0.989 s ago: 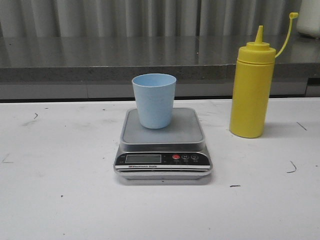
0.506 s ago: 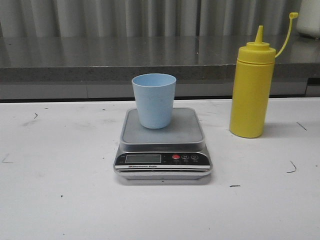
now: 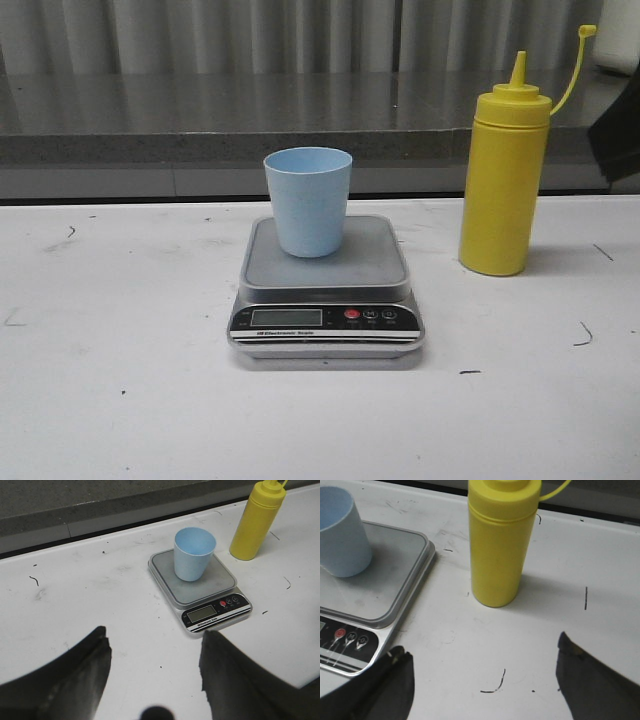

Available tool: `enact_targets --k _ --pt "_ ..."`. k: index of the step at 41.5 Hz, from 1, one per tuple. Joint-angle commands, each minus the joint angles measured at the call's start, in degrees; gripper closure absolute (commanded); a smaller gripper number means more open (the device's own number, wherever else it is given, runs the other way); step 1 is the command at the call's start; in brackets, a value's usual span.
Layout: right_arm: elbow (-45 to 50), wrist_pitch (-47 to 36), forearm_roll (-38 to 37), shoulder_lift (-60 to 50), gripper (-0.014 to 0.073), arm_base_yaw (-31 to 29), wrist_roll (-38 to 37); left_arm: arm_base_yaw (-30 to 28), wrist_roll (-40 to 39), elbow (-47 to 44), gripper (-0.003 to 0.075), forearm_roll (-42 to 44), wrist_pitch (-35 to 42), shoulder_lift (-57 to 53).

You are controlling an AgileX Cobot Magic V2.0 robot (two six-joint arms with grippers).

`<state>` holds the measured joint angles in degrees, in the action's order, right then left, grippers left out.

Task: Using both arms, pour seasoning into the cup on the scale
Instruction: 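Move the right gripper to the yellow squeeze bottle and grasp it, then lift the yellow bottle and tilt its nozzle down toward the cup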

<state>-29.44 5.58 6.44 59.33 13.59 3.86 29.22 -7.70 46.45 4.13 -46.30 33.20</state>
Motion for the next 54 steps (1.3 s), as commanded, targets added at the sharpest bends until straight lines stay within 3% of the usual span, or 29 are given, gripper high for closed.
enact_targets --k 1,29,54 --pt "1.1 -13.9 0.5 2.9 -0.0008 -0.1 0.3 0.0 -0.5 1.5 0.0334 -0.3 4.2 0.0" --pt "1.0 -59.1 -4.2 35.5 -0.0008 -0.3 -4.9 0.0 -0.5 1.5 0.0334 -0.3 4.2 0.0" --pt "-14.1 -61.4 -1.7 49.3 -0.0008 -0.9 -4.8 0.0 -0.5 1.5 0.0334 -0.3 4.2 0.0"
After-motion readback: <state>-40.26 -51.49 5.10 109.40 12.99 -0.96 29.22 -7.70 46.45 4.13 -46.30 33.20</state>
